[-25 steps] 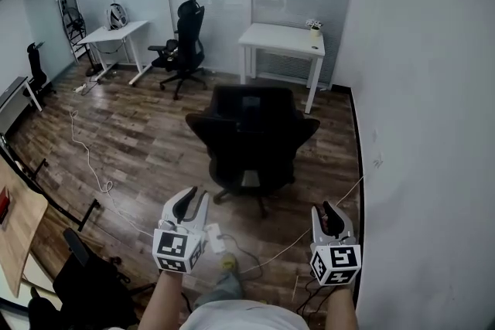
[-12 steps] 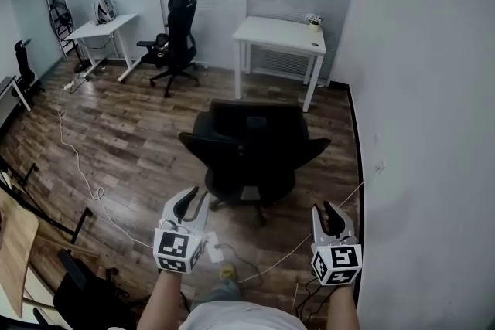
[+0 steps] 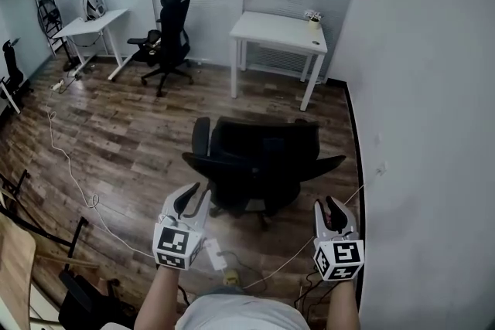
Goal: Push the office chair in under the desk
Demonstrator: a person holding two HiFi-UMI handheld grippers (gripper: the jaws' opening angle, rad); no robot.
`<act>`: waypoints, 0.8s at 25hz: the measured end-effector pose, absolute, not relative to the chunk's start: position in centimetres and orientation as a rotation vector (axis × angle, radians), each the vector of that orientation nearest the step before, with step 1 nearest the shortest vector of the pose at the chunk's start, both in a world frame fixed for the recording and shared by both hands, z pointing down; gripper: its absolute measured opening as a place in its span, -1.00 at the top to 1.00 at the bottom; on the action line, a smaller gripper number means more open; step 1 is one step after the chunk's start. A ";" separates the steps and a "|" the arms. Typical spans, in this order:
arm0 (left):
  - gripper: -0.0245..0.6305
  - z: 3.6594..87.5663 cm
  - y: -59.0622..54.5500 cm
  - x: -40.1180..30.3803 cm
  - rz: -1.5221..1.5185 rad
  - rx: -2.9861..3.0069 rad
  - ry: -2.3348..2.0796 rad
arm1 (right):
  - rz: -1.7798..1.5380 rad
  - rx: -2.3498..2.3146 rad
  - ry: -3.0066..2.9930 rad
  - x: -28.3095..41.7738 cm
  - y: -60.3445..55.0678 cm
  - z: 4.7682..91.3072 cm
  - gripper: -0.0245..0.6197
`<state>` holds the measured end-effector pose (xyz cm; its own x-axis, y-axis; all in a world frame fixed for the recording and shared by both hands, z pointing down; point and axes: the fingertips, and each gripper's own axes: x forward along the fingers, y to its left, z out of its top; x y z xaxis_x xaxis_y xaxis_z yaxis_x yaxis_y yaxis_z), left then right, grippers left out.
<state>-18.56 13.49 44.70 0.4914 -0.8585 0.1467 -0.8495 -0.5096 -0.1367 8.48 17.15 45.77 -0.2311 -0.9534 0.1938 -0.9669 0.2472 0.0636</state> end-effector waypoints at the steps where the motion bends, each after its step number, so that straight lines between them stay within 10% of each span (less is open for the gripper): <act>1: 0.65 44.6 12.6 -18.7 -0.306 -2.681 1.514 | 0.103 1.819 -2.318 8.2 16.4 45.7 0.66; 20: 0.65 46.1 5.3 -16.9 -0.438 -2.727 1.327 | -0.044 1.702 -2.228 9.0 9.6 45.6 0.65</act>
<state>-16.93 5.31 46.09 0.5848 -0.7806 0.2206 -0.7585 -0.6226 -0.1924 8.96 9.64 45.61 -0.2274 -0.9426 0.2447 -0.9321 0.2834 0.2255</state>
